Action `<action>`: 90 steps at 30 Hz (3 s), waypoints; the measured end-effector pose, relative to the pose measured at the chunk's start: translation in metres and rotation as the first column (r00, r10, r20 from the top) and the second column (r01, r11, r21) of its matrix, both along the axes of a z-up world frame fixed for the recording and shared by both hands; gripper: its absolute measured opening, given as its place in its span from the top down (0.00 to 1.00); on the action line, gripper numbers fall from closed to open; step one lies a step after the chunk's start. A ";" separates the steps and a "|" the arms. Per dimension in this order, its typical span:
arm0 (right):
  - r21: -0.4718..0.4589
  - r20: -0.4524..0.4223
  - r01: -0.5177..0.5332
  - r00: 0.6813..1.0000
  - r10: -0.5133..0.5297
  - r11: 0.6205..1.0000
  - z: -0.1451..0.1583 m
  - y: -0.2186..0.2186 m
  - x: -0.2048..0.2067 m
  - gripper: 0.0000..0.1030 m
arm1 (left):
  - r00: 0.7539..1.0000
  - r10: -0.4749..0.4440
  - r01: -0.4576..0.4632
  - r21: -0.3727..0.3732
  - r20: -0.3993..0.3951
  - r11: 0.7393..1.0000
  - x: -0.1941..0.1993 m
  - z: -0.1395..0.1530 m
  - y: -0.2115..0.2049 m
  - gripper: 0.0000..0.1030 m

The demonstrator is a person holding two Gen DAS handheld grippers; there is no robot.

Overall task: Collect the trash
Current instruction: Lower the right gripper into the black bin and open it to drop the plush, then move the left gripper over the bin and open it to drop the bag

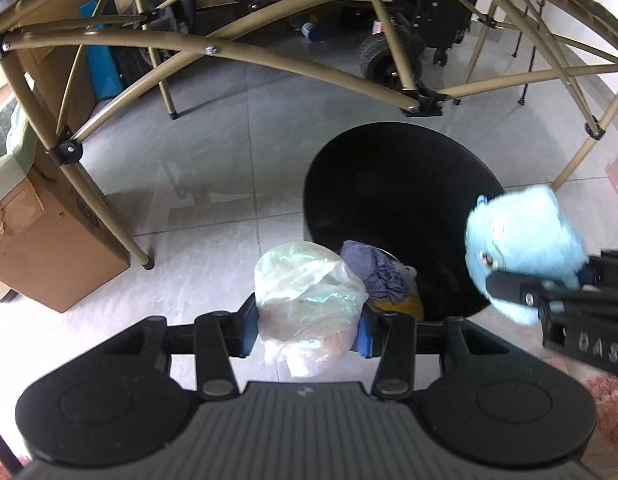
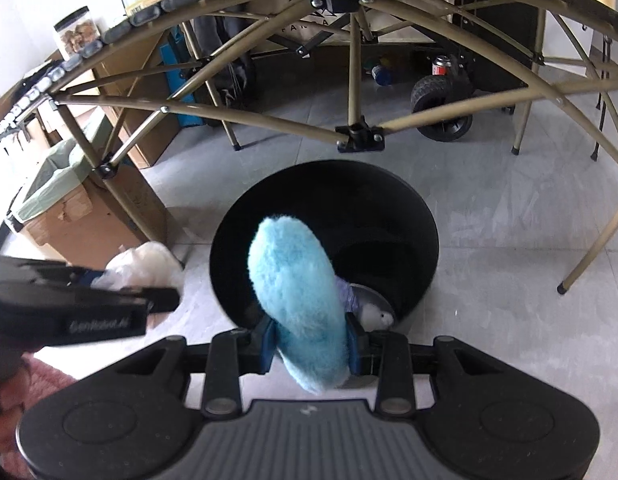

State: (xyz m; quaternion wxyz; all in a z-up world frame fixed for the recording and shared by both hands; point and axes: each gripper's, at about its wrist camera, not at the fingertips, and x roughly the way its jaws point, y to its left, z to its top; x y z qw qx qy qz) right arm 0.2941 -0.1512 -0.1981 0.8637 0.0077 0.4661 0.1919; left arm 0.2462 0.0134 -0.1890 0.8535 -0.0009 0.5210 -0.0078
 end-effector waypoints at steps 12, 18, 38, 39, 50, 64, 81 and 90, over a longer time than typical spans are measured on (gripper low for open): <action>-0.044 -0.030 -0.005 1.000 0.003 0.999 -0.019 0.028 0.055 0.68 | 0.998 0.058 -0.058 0.010 -0.034 0.998 0.016 -0.012 0.015 0.55; -0.084 -0.069 -0.016 0.998 0.010 0.996 -0.034 0.041 0.066 0.68 | 0.995 0.088 -0.088 0.012 -0.057 0.996 0.022 -0.017 0.020 0.55; -0.151 -0.139 0.009 0.990 -0.030 0.988 -0.065 0.050 0.075 0.64 | 0.997 0.075 -0.075 0.017 -0.033 0.997 0.017 -0.014 0.019 0.55; -0.151 -0.136 0.011 0.990 -0.032 0.988 -0.065 0.049 0.075 0.64 | 0.997 0.076 -0.076 0.016 -0.032 0.997 0.017 -0.013 0.019 0.55; -0.137 -0.108 -0.009 0.994 -0.006 0.991 -0.053 0.045 0.071 0.05 | 0.997 0.079 -0.078 0.019 -0.024 0.997 0.015 -0.012 0.017 0.55; -0.120 -0.059 0.006 0.998 -0.014 0.993 -0.036 0.038 0.065 0.00 | 0.997 0.082 -0.082 0.014 0.000 0.996 0.015 -0.007 0.018 0.55; -0.057 0.075 0.141 0.988 -0.137 0.988 0.027 -0.023 0.057 0.00 | 0.997 0.035 -0.036 0.008 0.065 0.999 0.025 0.011 -0.010 0.55; -0.018 0.145 0.223 0.965 -0.218 0.975 0.060 -0.064 0.048 0.00 | 0.995 0.002 -0.002 0.001 0.104 1.000 0.036 0.022 -0.038 0.55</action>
